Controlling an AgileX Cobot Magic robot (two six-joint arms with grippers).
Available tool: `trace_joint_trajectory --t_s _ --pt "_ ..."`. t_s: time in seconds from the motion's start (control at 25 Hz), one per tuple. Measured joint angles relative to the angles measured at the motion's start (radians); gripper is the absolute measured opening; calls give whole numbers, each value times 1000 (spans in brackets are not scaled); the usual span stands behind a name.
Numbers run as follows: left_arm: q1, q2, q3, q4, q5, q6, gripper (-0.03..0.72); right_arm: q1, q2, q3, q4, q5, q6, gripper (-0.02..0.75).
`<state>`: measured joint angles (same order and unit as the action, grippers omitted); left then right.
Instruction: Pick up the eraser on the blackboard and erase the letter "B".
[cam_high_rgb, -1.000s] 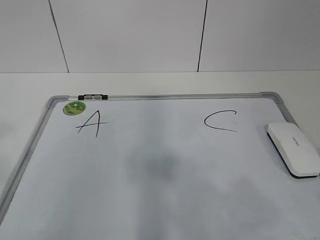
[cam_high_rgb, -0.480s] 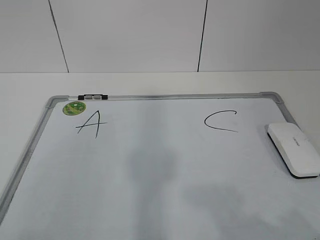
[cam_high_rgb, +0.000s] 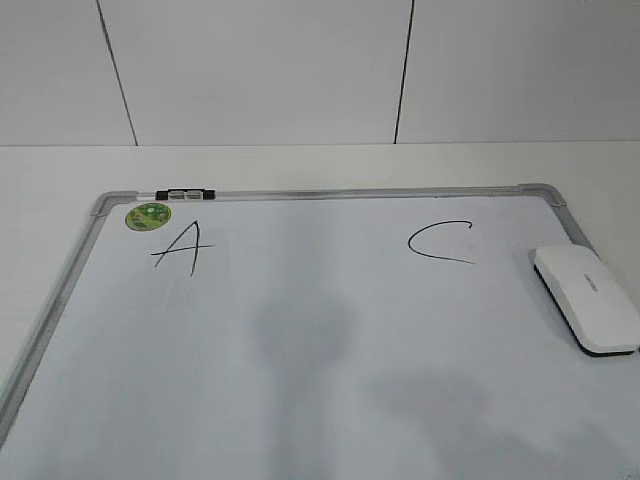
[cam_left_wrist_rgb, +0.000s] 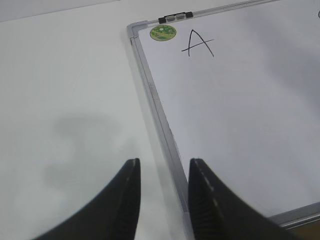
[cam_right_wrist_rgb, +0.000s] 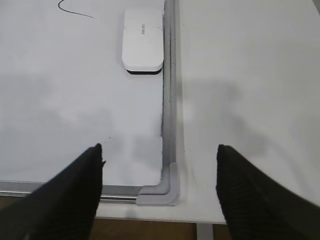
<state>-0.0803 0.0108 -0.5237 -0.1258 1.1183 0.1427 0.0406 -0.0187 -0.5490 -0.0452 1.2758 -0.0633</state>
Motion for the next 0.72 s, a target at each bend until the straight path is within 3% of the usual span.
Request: trace_joint_trajectory --t_s 0.2,0.72 --pt "0 0 0 8 -2 -2 244 0 0 0 65 0 0 568" --pt "0 0 0 9 -2 -2 244 0 0 44 45 -122 0 568"
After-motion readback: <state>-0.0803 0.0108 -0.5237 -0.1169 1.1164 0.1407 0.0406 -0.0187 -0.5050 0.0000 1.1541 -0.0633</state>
